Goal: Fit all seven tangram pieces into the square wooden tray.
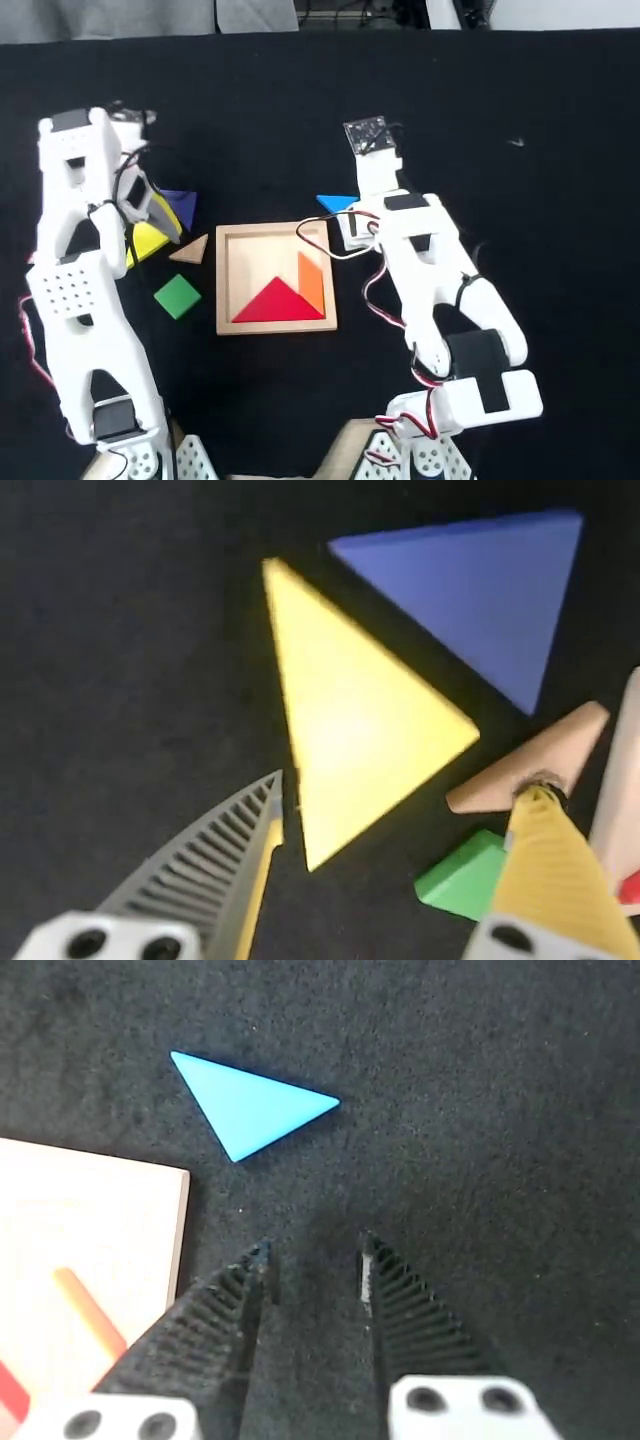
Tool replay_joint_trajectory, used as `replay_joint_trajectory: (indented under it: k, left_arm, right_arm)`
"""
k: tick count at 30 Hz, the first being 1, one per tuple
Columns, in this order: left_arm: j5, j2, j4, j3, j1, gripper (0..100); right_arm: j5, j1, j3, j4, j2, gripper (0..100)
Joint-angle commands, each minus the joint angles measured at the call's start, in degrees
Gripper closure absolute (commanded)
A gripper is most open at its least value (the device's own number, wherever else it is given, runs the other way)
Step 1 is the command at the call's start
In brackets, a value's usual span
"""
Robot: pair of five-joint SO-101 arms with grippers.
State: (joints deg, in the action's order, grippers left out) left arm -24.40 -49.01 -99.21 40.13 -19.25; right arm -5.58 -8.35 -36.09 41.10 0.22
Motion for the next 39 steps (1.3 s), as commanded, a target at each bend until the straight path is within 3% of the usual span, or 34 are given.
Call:
replay_joint_trajectory:
  k: [1, 6, 15, 23, 34, 39]
  left_arm:
    - [4.0, 10.5, -1.6, 2.7, -0.4, 65]
    - [9.7, 19.4, -1.5, -3.4, 0.1, 65]
    - [19.4, 37.3, -0.1, -11.0, 0.3, 66]
    - [23.6, 48.3, 5.0, -22.9, 0.4, 88]
    - [17.8, 67.0, 1.3, -28.0, 16.6, 88]
    - [17.8, 75.8, 1.4, -28.0, 20.2, 88]
  right_arm:
    - [-0.2, 1.0, 0.7, -0.4, -3.7, 86.1]
    - [0.6, 4.7, 1.9, 2.8, -8.5, 86.0]
    - [3.7, 11.9, -5.0, 5.8, -32.4, 85.8]
    - [3.7, 16.4, -14.8, 5.6, -56.8, 85.8]
    - [4.1, 17.2, -26.8, 5.7, -87.0, 86.1]
    - [4.1, 17.0, -30.4, 6.0, -98.9, 86.1]
